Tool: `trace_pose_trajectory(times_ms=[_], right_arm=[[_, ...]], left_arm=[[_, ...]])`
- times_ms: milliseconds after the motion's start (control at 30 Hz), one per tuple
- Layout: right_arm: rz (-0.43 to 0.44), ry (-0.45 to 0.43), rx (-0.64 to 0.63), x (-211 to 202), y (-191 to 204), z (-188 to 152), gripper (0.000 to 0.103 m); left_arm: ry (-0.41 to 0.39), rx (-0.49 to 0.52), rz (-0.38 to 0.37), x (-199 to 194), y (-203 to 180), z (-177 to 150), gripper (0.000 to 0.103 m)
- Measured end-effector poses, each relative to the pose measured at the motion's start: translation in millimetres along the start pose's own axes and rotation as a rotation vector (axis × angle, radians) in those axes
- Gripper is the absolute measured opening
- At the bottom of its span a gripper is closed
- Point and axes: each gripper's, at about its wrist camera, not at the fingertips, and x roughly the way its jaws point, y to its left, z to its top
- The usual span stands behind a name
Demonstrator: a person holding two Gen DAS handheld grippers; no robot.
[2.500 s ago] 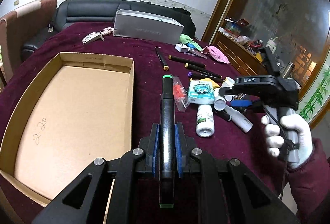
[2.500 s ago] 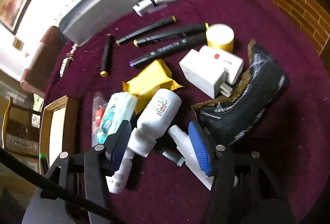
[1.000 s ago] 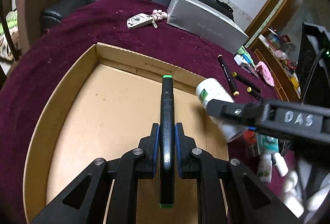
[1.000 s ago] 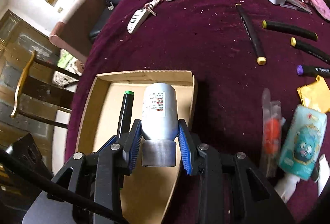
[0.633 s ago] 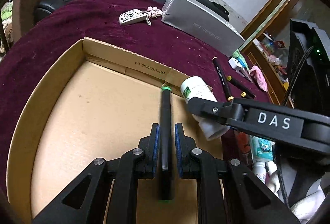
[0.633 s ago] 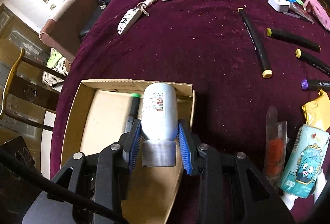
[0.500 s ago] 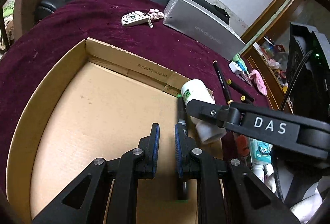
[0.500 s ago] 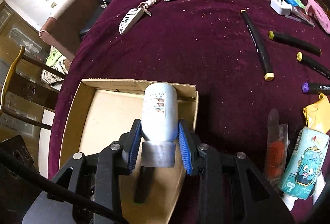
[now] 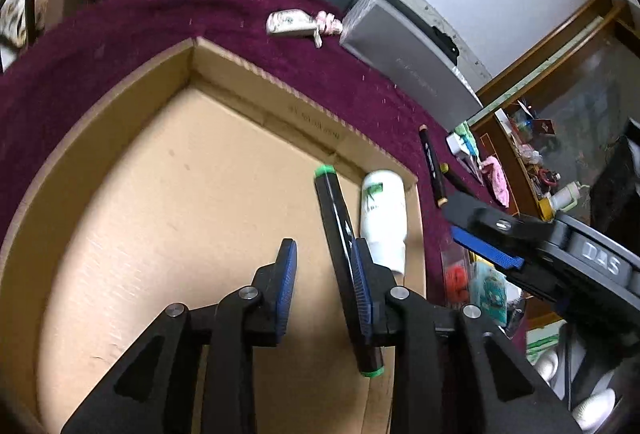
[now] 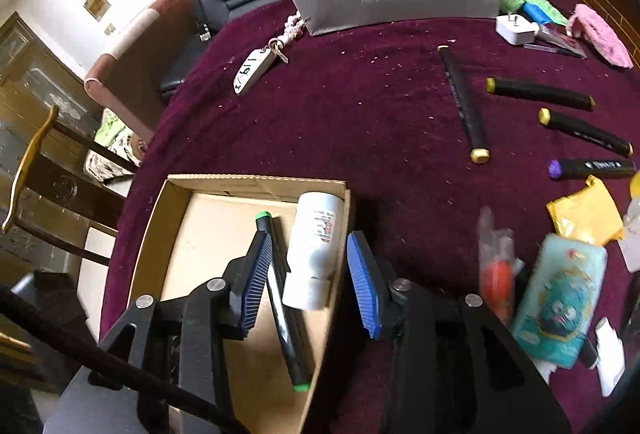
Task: Organize objects
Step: 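Carry the marker into the cardboard tray with the left gripper while the right gripper carries a white bottle there, then open both grippers to release the marker and bottle in the tray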
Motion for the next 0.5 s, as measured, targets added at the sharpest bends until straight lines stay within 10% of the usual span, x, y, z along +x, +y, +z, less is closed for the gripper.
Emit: trace_pose_trajectory(times_ms=[500], right_arm=[[0.015,-0.129,0.014,-84,-60,-57,0.040]], left_arm=[[-0.133,0.026,-0.033,-52,-22,-18,0.035]])
